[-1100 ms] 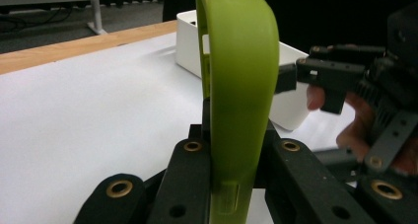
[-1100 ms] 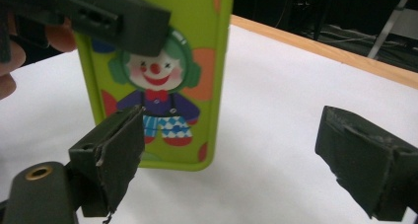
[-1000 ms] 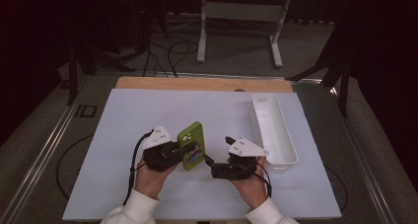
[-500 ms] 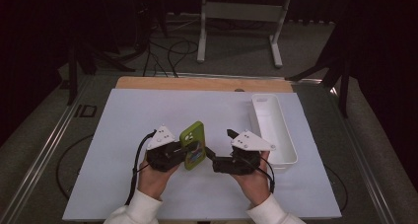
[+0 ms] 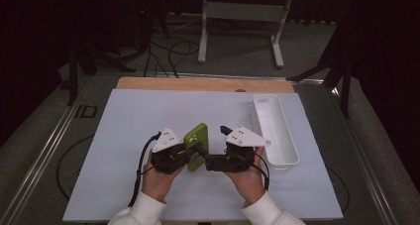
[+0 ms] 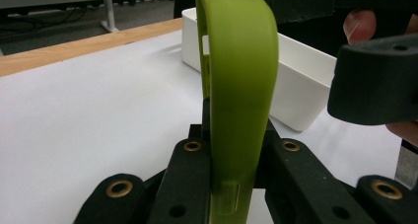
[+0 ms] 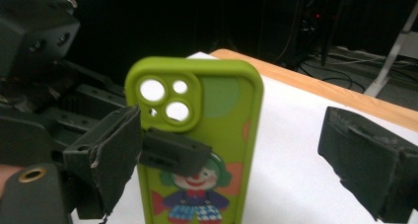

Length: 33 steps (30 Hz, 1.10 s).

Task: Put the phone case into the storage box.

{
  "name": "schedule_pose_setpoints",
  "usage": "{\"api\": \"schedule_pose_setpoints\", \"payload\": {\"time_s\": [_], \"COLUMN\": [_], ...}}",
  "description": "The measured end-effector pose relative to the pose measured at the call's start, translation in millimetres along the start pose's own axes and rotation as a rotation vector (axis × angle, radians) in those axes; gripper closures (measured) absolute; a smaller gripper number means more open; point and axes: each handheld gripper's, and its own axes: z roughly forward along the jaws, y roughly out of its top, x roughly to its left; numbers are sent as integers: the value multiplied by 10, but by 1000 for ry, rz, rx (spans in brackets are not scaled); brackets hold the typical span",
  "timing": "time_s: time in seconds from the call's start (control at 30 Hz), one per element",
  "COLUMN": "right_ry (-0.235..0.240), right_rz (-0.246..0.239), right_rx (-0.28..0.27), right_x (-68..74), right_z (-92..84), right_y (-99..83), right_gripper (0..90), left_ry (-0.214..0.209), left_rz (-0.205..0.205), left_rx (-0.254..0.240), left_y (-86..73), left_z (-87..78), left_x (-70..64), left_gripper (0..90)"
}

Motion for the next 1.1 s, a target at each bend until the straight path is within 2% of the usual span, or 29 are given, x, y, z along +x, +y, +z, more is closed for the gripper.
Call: {"api": "schedule_pose_setpoints", "payload": {"time_s": [0.23, 1.1], "right_ry": [16, 18], "right_rz": [0, 39], "right_rx": [-11, -3], "right_x": [54, 102], "right_z": [36, 171], "right_y": [49, 69], "right_gripper": [98, 119], "left_ry": [-4, -16], "left_rz": [7, 34], "left_rx": [5, 11], "left_y": [-6, -6], "left_z": [24, 68], "left_x": [-32, -126], "left_gripper": [839, 839]}}
